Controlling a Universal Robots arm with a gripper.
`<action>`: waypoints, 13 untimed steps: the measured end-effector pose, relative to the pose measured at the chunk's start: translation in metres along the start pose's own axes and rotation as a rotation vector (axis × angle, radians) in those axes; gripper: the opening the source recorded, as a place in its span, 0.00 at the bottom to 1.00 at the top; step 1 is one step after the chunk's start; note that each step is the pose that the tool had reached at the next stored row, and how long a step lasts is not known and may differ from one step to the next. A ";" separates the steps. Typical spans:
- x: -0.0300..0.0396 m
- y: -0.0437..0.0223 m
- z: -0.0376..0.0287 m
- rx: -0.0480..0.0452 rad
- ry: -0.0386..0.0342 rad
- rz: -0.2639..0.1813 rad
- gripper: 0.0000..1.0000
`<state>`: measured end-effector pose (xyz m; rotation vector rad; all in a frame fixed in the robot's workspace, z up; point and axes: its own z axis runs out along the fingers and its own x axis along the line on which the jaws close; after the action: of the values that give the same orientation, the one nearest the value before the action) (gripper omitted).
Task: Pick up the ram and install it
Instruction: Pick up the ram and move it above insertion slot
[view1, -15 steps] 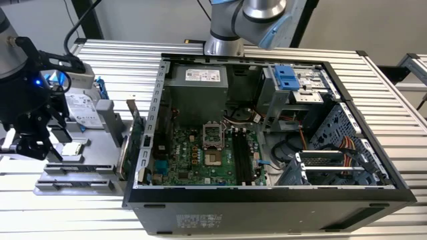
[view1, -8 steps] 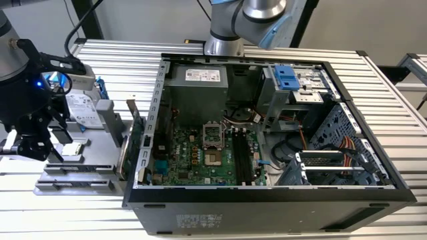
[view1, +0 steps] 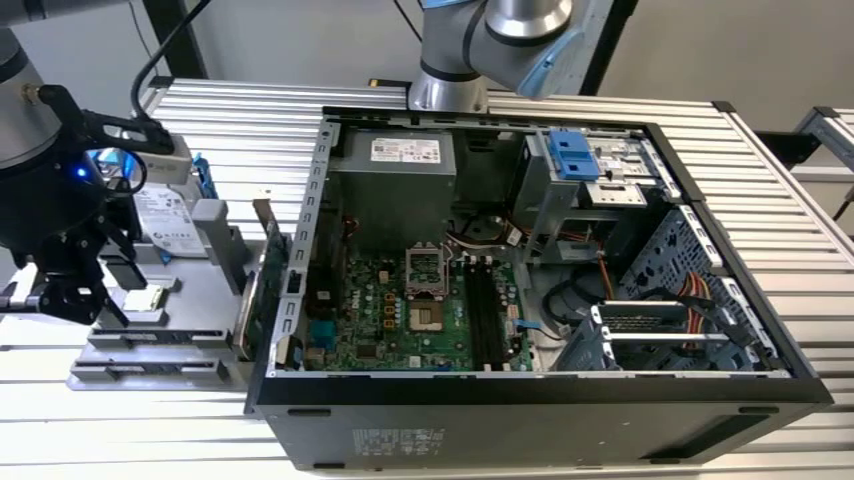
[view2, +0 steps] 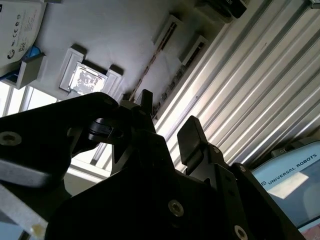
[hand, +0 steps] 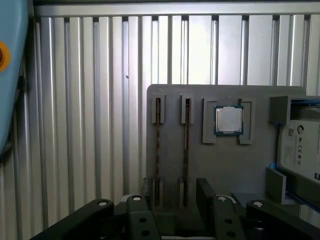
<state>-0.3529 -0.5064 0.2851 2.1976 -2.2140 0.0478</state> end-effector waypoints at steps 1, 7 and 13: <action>0.0000 0.0000 0.0005 0.0000 0.0000 0.000 1.00; -0.0001 0.0000 0.0038 0.0000 0.0000 0.000 1.00; -0.0003 0.0001 0.0067 -0.0001 0.0001 0.000 1.00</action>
<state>-0.3529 -0.5064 0.2784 2.1974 -2.2139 0.0478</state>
